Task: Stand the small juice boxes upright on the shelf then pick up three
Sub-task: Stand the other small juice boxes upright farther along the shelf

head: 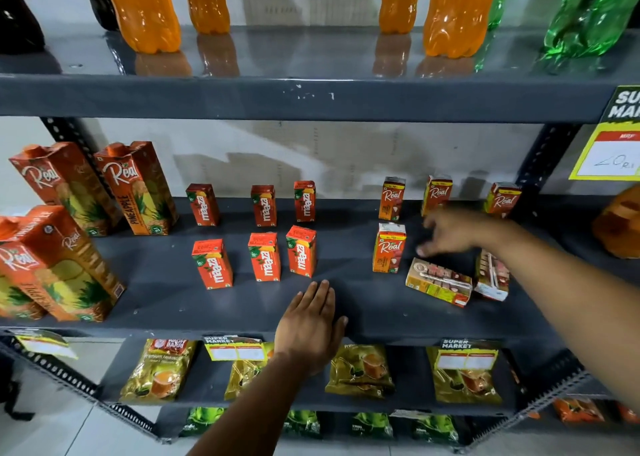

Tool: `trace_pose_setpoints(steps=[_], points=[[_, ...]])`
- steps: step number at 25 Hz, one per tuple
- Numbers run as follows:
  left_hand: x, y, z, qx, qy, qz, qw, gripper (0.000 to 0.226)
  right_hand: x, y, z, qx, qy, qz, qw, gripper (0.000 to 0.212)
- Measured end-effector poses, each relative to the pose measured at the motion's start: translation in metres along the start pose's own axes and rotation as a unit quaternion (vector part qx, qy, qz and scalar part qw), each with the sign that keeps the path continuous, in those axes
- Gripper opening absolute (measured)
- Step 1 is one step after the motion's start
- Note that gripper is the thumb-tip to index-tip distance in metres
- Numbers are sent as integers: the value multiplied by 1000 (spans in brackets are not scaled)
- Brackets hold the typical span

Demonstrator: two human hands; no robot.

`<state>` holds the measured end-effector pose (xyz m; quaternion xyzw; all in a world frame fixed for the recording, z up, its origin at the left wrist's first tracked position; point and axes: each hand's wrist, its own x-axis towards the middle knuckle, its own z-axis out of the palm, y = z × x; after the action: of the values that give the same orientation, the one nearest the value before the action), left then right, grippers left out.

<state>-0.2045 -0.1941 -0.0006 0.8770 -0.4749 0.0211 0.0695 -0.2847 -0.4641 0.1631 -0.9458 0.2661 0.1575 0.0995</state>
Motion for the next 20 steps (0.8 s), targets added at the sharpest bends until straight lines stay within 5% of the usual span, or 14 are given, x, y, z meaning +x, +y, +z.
trace_pose_setpoints(steps=[3, 8, 13, 17, 20], points=[[1, 3, 1, 4, 8, -8, 1000, 69, -16, 29, 39, -118, -86, 47, 988, 62], [-1, 4, 1, 2, 5, -8, 1000, 72, -22, 43, 62, -76, 17, 46, 996, 41], [0, 5, 2, 0, 8, -8, 1000, 80, -10, 43, 28, -37, 130, -67, 989, 38], [0, 4, 2, 0, 7, -10, 1000, 78, -10, 39, 15, -268, 185, -184, 927, 53], [-1, 4, 1, -1, 3, -8, 1000, 79, -11, 35, 15, -305, 163, -218, 913, 58]])
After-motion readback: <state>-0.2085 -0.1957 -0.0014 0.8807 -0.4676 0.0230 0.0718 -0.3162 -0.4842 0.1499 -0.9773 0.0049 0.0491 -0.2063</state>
